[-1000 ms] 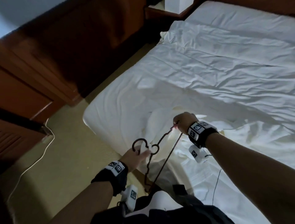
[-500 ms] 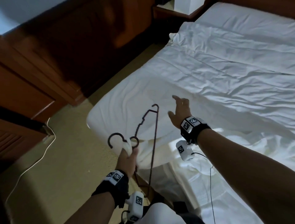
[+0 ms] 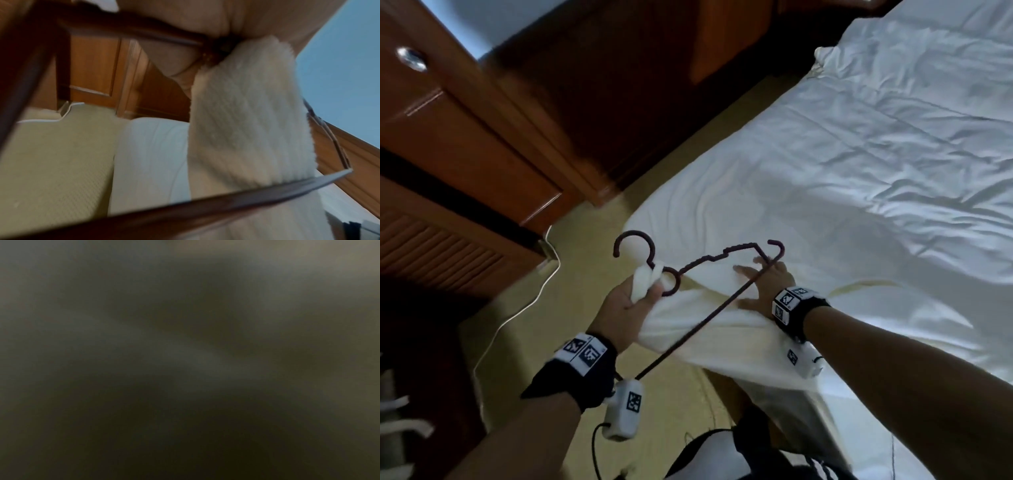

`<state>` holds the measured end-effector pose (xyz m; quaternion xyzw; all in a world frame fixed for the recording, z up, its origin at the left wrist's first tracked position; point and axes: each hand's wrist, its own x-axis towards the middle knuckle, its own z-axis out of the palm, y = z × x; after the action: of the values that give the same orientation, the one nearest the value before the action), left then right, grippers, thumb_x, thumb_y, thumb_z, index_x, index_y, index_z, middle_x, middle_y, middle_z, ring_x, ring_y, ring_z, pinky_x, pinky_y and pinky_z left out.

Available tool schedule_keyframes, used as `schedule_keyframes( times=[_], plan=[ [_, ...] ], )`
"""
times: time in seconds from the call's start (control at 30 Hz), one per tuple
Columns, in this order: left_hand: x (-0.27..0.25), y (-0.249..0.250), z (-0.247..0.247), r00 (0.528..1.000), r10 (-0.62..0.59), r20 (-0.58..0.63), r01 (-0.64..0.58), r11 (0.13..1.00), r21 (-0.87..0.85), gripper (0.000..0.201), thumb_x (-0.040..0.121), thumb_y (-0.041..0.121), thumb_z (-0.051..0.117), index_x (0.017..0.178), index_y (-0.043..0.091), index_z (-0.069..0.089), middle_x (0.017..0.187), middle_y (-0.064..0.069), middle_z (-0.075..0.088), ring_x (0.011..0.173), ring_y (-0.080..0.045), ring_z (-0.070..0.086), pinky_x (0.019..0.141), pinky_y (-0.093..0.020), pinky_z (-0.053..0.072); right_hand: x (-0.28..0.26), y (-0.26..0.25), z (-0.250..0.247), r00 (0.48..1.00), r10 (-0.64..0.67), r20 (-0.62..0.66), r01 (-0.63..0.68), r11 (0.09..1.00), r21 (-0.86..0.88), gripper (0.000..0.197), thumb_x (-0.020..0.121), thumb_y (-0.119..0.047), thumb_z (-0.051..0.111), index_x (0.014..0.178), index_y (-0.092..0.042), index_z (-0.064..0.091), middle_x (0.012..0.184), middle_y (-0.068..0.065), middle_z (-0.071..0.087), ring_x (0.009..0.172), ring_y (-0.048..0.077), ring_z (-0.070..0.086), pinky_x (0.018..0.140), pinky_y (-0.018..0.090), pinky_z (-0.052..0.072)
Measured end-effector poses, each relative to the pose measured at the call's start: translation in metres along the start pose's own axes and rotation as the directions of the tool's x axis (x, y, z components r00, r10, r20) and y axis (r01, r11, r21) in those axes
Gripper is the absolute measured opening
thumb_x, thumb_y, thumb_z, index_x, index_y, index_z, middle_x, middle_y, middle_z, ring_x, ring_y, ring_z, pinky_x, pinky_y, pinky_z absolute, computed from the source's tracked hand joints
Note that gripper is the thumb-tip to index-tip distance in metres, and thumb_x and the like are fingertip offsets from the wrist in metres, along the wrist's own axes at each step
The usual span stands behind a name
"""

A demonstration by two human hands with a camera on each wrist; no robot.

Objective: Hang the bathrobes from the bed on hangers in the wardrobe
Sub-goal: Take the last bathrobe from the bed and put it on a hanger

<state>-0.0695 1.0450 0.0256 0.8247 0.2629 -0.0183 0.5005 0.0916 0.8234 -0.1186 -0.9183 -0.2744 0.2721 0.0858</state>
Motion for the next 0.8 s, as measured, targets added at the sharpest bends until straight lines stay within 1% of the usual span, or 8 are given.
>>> schedule_keyframes(
  times=[0.07, 0.2, 0.37, 0.47, 0.57, 0.7, 0.73, 0.8],
  plan=[
    [-0.008, 0.007, -0.016, 1.0, 0.026, 0.01, -0.027, 0.998, 0.058, 0.013, 0.093, 0.036, 0.062, 0.102, 0.029, 0.068, 0.092, 0.011, 0.073, 0.087, -0.004, 0.067, 0.076, -0.02, 0.052, 0.003, -0.001, -0.005, 0.999, 0.007, -0.04, -0.004, 0.998, 0.069, 0.057, 0.076, -0.068, 0.031, 0.117, -0.037, 0.057, 0.135, 0.003, 0.051, 0.125, 0.031, 0.047, 0.102, 0.039, 0.044],
    [-0.021, 0.018, -0.041, 0.987, 0.12, 0.109, -0.15, 0.936, 0.317, 0.011, 0.09, 0.04, 0.064, 0.099, 0.046, 0.061, 0.094, 0.022, 0.07, 0.091, 0.007, 0.062, 0.078, -0.011, 0.047, 0.002, 0.028, -0.055, 0.978, 0.074, -0.197, -0.025, 0.97, 0.241, 0.037, 0.097, -0.04, 0.048, 0.129, -0.023, 0.057, 0.123, 0.014, 0.064, 0.112, 0.034, 0.059, 0.094, 0.035, 0.045],
    [-0.011, 0.042, -0.007, 0.967, 0.233, 0.104, -0.252, 0.806, 0.536, 0.028, 0.093, 0.043, 0.056, 0.116, 0.029, 0.059, 0.106, -0.003, 0.07, 0.097, -0.024, 0.064, 0.075, -0.026, 0.042, -0.061, 0.089, -0.165, 0.845, 0.182, -0.503, 0.03, 0.923, 0.384, 0.042, 0.089, -0.043, 0.04, 0.118, -0.019, 0.059, 0.101, 0.02, 0.068, 0.096, 0.037, 0.064, 0.082, 0.037, 0.051],
    [0.0, 0.098, 0.056, 0.925, 0.38, -0.011, -0.32, 0.794, 0.517, 0.034, 0.096, 0.033, 0.054, 0.123, 0.012, 0.055, 0.111, -0.015, 0.067, 0.104, -0.034, 0.062, 0.078, -0.029, 0.042, -0.135, 0.142, -0.214, 0.692, 0.298, -0.657, 0.011, 0.906, 0.423, 0.032, 0.095, -0.03, 0.049, 0.122, -0.018, 0.061, 0.109, 0.015, 0.068, 0.101, 0.031, 0.063, 0.086, 0.03, 0.047],
    [0.003, 0.186, 0.13, 0.879, 0.462, -0.119, -0.411, 0.859, 0.305, 0.04, 0.097, 0.031, 0.053, 0.131, 0.01, 0.052, 0.126, -0.011, 0.062, 0.117, -0.03, 0.056, 0.091, -0.03, 0.043, -0.241, 0.194, -0.248, 0.479, 0.423, -0.77, -0.011, 0.879, 0.476, 0.023, 0.095, -0.023, 0.054, 0.115, -0.018, 0.064, 0.096, 0.007, 0.069, 0.088, 0.023, 0.062, 0.072, 0.018, 0.038],
    [-0.013, 0.311, 0.23, 0.764, 0.64, -0.083, -0.638, 0.768, 0.054, 0.034, 0.096, 0.034, 0.054, 0.122, 0.012, 0.058, 0.118, -0.007, 0.065, 0.111, -0.025, 0.059, 0.092, -0.034, 0.046, -0.402, 0.234, -0.253, 0.261, 0.462, -0.848, -0.098, 0.886, 0.453, 0.019, 0.092, -0.02, 0.06, 0.11, -0.017, 0.065, 0.085, -0.004, 0.062, 0.078, 0.015, 0.057, 0.068, 0.015, 0.035],
    [-0.025, 0.34, 0.254, 0.725, 0.687, -0.052, -0.688, 0.725, -0.015, 0.029, 0.096, 0.033, 0.055, 0.115, 0.012, 0.06, 0.109, -0.005, 0.066, 0.105, -0.023, 0.06, 0.089, -0.032, 0.046, -0.435, 0.239, -0.244, 0.307, 0.46, -0.833, -0.14, 0.888, 0.438, 0.016, 0.092, -0.023, 0.06, 0.107, -0.019, 0.064, 0.083, -0.004, 0.063, 0.076, 0.017, 0.059, 0.066, 0.018, 0.036],
    [-0.061, 0.388, 0.299, 0.592, 0.805, 0.04, -0.794, 0.591, -0.143, 0.023, 0.095, 0.032, 0.057, 0.105, 0.012, 0.062, 0.096, -0.003, 0.066, 0.092, -0.018, 0.06, 0.082, -0.029, 0.045, -0.486, 0.246, -0.209, 0.552, 0.491, -0.674, -0.298, 0.871, 0.39, 0.026, 0.093, -0.036, 0.057, 0.115, -0.022, 0.058, 0.094, 0.0, 0.067, 0.085, 0.022, 0.063, 0.069, 0.024, 0.04]
  ],
)
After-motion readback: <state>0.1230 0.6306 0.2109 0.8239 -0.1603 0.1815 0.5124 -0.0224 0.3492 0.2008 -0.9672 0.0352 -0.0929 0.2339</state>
